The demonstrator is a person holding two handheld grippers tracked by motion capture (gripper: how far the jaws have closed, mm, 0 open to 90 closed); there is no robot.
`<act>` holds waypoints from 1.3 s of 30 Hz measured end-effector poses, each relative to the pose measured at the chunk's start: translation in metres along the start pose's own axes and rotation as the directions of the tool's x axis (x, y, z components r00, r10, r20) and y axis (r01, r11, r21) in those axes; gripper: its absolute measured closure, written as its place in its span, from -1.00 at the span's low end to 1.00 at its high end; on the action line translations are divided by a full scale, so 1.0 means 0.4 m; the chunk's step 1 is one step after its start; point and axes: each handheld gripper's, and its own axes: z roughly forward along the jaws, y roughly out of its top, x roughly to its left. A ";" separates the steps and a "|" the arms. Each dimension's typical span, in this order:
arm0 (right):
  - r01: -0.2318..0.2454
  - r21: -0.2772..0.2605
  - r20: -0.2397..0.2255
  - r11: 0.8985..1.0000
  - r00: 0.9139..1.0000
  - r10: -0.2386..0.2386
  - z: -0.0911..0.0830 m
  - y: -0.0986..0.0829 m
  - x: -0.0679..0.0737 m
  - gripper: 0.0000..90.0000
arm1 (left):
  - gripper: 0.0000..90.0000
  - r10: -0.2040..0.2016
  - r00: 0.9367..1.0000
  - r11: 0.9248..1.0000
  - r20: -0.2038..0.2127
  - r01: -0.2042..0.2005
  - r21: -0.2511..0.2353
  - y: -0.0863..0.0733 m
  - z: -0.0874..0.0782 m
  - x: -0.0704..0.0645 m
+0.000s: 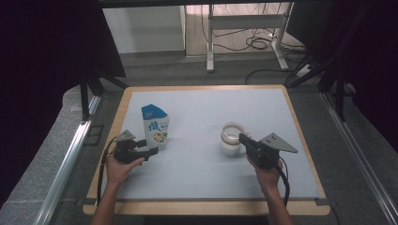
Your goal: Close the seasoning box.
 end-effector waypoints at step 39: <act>-0.031 0.168 0.069 0.985 0.997 0.020 -0.068 -0.106 -0.179 -0.03 | -0.35 0.001 1.000 1.000 -0.013 -0.001 -0.003 -0.016 -0.017 0.008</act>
